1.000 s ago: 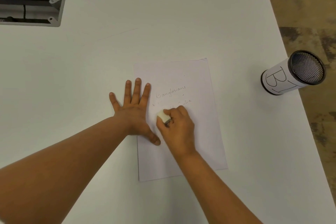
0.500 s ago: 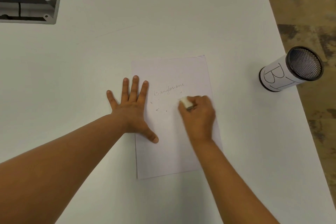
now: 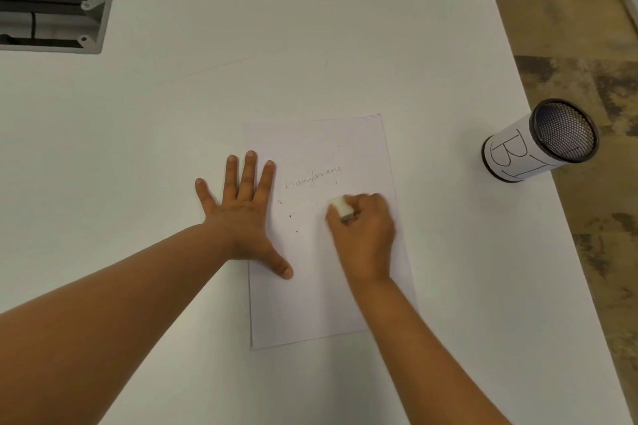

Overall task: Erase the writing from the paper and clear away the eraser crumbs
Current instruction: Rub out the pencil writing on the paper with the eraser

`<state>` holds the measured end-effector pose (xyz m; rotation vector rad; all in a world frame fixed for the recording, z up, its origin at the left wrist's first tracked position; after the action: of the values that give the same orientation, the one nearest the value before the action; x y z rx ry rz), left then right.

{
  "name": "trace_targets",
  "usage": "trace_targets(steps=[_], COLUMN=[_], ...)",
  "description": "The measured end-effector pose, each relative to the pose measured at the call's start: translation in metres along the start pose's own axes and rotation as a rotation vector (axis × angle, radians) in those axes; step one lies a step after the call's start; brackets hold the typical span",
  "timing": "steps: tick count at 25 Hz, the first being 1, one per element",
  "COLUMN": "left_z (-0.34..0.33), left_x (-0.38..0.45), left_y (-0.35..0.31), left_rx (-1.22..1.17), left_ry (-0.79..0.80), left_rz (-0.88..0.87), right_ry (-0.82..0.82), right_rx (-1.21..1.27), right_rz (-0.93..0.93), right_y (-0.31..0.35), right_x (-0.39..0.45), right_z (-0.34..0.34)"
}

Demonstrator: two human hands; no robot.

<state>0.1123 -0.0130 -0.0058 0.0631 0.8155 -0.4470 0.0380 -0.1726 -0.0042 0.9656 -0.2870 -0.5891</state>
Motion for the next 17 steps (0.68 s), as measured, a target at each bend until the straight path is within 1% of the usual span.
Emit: trace_targets(steps=[1, 2, 3, 5, 6, 7, 8, 10, 11, 12, 15, 16, 17], left_z=[0.001, 0.001, 0.001, 0.001, 0.001, 0.000, -0.001, 0.000, 0.000, 0.000, -0.001, -0.001, -0.001], left_x=[0.000, 0.000, 0.001, 0.001, 0.001, 0.001, 0.001, 0.001, 0.001, 0.002, 0.002, 0.002, 0.001], left_y=[0.000, 0.000, -0.001, -0.001, -0.001, -0.001, -0.001, 0.000, 0.000, 0.000, 0.000, 0.001, 0.000], left_rx=[0.003, 0.001, -0.002, -0.007, -0.009, -0.008, -0.005, -0.003, -0.007, -0.010, -0.015, -0.012, -0.006], left_ry=[0.001, 0.000, 0.000, 0.006, 0.007, 0.005, 0.001, -0.003, -0.005, -0.007, -0.009, -0.013, -0.016], left_rz=[0.003, 0.004, 0.002, 0.003, 0.003, 0.000, -0.003, -0.001, -0.001, -0.004, -0.006, -0.008, -0.010], right_ry=[0.069, 0.093, 0.071, -0.077, -0.121, -0.123, -0.084, 0.055, 0.087, 0.079, -0.084, -0.098, -0.067], right_rx=[-0.002, -0.010, -0.022, -0.011, 0.005, 0.008, -0.008, -0.037, -0.037, -0.038, -0.019, -0.012, -0.013], right_rz=[0.035, 0.067, 0.065, -0.029, -0.074, -0.088, -0.057, 0.040, 0.067, 0.064, -0.025, -0.035, -0.022], right_y=[0.004, 0.005, 0.003, -0.008, -0.008, -0.008, -0.004, 0.005, 0.006, 0.004, -0.005, -0.004, -0.001], right_x=[-0.014, -0.016, -0.007, 0.025, 0.033, 0.033, 0.025, 0.001, -0.002, 0.005, 0.031, 0.028, 0.019], right_z=[-0.006, -0.005, 0.002, 0.022, 0.026, 0.025, 0.017, -0.003, -0.005, -0.002, 0.017, 0.015, 0.008])
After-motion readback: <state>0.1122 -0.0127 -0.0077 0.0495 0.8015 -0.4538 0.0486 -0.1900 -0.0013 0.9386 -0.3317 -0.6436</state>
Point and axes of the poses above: each hand's wrist, its own x-axis towards the middle knuckle, its own z-axis out of the back of the hand, y = z × x, the point moved 4 cm from there along x, towards the middle knuckle, and after that the axes turned 6 degrees about x, right-handed, at the moved point
